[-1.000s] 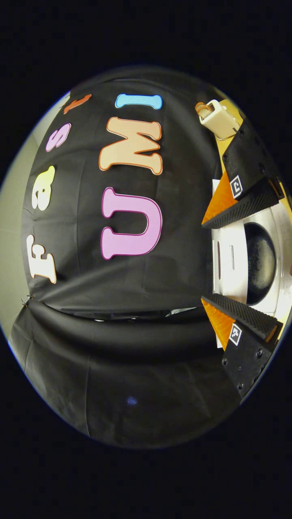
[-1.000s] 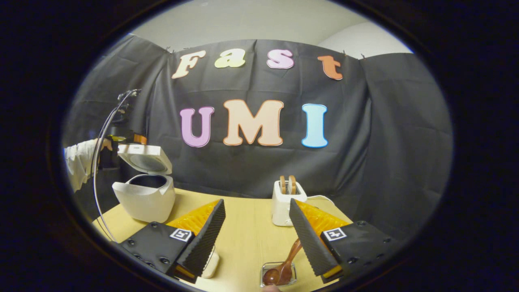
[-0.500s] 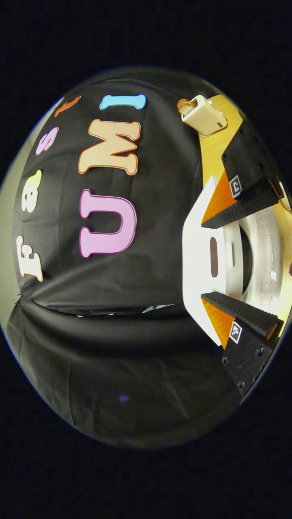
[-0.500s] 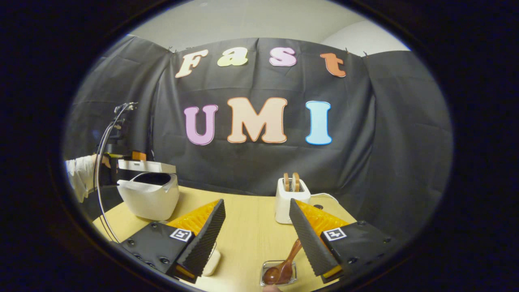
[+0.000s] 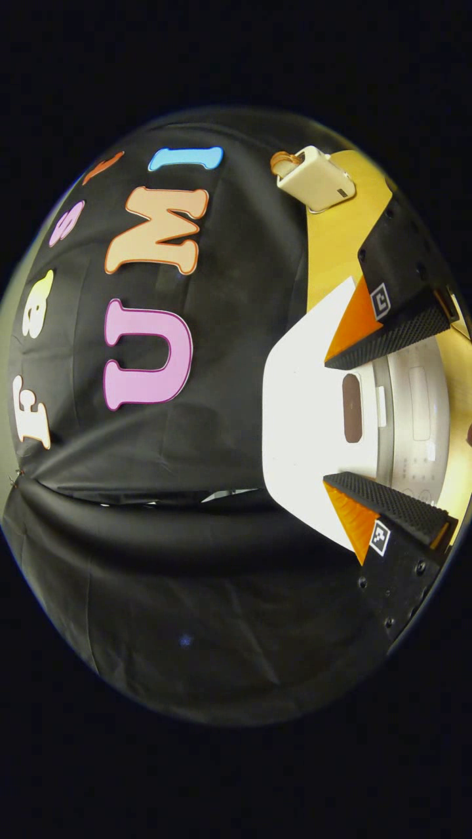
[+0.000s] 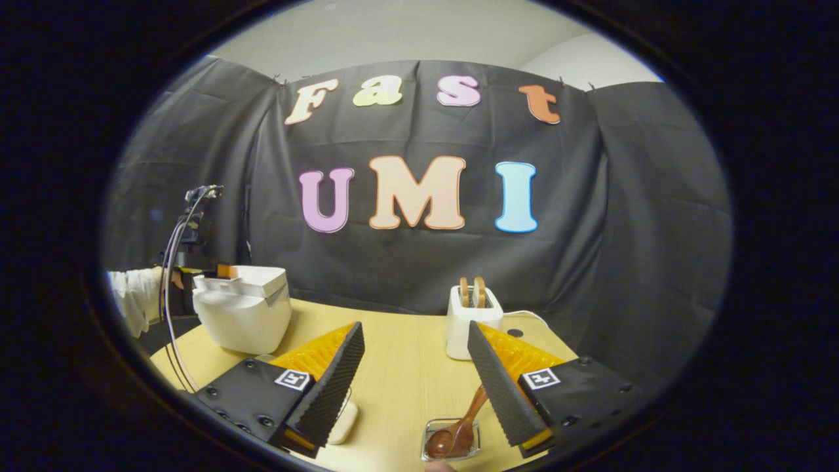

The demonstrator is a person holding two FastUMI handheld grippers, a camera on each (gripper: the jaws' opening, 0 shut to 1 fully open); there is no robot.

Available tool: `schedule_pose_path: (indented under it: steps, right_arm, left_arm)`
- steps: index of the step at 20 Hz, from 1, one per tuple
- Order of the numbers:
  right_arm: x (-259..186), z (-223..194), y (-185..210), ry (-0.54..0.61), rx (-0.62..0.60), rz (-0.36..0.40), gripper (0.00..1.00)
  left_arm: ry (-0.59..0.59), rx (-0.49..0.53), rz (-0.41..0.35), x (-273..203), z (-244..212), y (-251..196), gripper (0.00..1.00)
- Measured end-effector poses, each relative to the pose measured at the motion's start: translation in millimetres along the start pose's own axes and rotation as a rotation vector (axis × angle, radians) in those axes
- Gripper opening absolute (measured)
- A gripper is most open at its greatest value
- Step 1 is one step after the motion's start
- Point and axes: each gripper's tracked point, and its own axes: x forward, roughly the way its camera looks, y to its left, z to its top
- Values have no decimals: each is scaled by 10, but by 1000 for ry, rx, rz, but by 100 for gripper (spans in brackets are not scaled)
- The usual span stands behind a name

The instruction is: Close the left gripper, press the button to open the rice cooker; take a wooden spoon from the chopstick holder with the right hand, scoop a spoonful of rice and pour it into the rice cooker, then put the wooden spoon back into the chopstick holder.

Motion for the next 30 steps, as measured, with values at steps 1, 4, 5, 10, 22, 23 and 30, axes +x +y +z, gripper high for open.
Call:
schedule_pose_path:
  steps: [1,4,5,10,22,23,30]
  right_arm:
    - [3,-5,-2,-1,4,-4,100]
    - [19,-66,44,11,7,1,100]
    - [27,-86,63,17,3,3,100]
    - [70,-94,217,20,15,32,100]
    - [164,330,458,-73,47,100,100]
    - [174,352,472,-78,50,103,98]
    - [120,506,601,-137,38,125,99]
  left_arm:
    - [24,1,3,13,-102,12,94]
    - [7,24,3,6,-157,-18,96]
    - [25,23,4,28,-195,-2,95]
    - [10,34,-1,12,-196,-9,95]
    - [-368,91,-93,-1446,643,-308,95]
    - [-387,80,-105,-1603,669,-356,95]
    - [-487,49,-135,-2411,640,-502,94]
